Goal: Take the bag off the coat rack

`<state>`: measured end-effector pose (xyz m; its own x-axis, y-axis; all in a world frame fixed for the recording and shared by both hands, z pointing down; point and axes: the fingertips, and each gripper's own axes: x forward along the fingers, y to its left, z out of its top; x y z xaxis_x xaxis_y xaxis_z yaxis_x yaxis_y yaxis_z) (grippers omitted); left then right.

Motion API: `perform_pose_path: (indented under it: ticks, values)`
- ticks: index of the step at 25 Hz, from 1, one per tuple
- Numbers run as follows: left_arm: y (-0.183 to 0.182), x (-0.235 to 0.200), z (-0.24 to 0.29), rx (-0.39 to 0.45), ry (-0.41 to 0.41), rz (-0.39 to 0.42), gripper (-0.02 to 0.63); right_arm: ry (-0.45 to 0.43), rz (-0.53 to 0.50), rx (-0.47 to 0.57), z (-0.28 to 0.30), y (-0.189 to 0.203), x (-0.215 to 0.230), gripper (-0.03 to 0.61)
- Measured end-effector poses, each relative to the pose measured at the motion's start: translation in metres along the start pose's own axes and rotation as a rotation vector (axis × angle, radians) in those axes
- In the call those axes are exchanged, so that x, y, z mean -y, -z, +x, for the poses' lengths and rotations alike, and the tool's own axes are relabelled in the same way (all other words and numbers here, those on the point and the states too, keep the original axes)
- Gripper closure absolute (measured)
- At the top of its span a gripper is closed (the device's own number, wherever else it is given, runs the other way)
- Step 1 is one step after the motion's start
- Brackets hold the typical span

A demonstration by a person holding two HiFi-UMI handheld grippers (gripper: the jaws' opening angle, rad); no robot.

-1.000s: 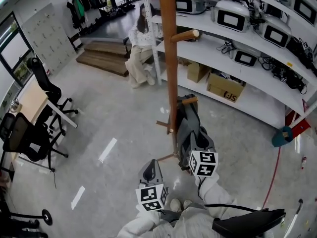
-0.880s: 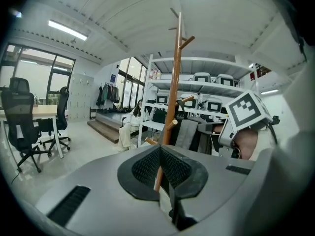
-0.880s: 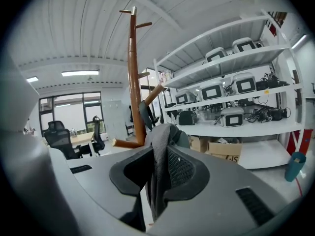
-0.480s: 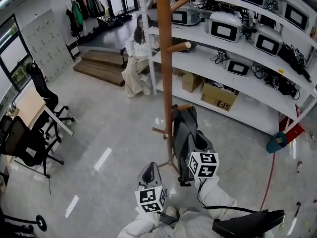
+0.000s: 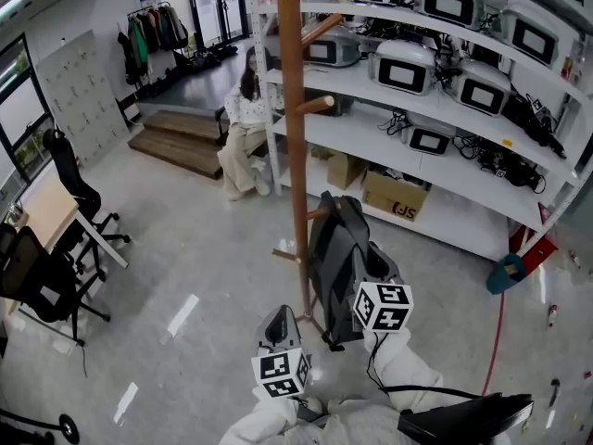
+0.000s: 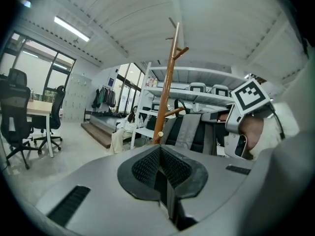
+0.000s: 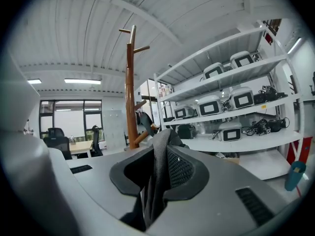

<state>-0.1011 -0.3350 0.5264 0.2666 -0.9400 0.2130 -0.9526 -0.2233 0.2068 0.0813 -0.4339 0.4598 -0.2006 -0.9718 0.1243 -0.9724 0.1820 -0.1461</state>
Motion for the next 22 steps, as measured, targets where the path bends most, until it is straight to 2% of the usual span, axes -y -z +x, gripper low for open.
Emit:
perform_pose_path:
  ticks: [13,22]
  values:
    - [0.006,0.032,-0.008,0.003,0.049,0.003,0.626,0.03,0.063,0.024,-0.035,-0.004,0.031,0.506]
    - [0.018,0.056,-0.026,-0.02,0.067,0.013,0.626,0.004,0.077,0.001,-0.069,0.011,0.031,0.506]
